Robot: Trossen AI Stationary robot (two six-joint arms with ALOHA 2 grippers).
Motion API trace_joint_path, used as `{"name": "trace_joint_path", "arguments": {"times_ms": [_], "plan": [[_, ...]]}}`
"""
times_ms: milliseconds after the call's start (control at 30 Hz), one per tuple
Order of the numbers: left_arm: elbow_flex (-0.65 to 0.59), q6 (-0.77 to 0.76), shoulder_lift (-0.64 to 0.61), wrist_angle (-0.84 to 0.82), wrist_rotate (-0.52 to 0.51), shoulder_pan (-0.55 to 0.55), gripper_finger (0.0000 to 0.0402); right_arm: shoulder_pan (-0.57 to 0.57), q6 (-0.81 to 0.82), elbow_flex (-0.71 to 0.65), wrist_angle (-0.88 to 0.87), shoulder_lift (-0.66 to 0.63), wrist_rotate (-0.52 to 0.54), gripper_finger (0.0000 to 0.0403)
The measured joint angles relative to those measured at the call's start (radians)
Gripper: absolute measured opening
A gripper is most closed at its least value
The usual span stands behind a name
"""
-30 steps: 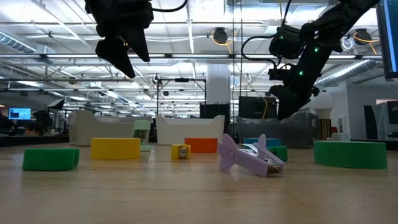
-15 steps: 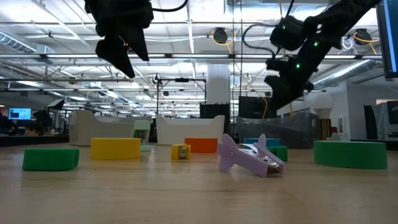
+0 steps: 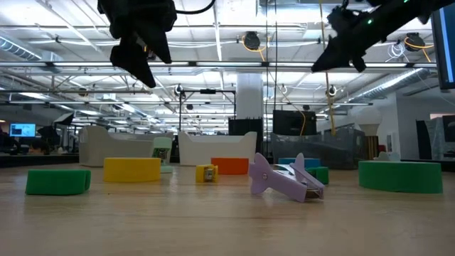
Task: Pick and place Stapler, Stapler remover, tape
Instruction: Put the large light green stapler into the black bin
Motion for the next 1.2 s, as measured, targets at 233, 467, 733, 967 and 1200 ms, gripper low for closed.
{"name": "trace_joint_path", "arguments": {"times_ms": [233, 467, 733, 967, 1200], "plan": [[0.0, 0.039, 0.003, 0.038, -0.004, 0.001, 0.0392, 0.058, 0.052, 0.0, -0.053, -0.105, -0.015, 0.0009], [0.001, 0.278, 0.033, -0.064, -0.096, 0.0, 0.0392, 0.098, 0.052, 0.0, -0.068, -0.171, -0.014, 0.0003], [0.001, 0.724, 0.035, -0.094, -0.438, 0.001, 0.0392, 0.109, 0.073, 0.0, -0.108, -0.222, -0.013, 0.0001], [0.001, 0.904, 0.035, -0.082, -0.467, 0.001, 0.0392, 0.109, 0.078, 0.0, -0.115, -0.234, -0.013, 0.0001], [0.001, 1.038, 0.064, -0.023, -0.365, 0.016, 0.0392, 0.109, 0.078, 0.0, -0.114, -0.234, -0.013, 0.0001]]}}
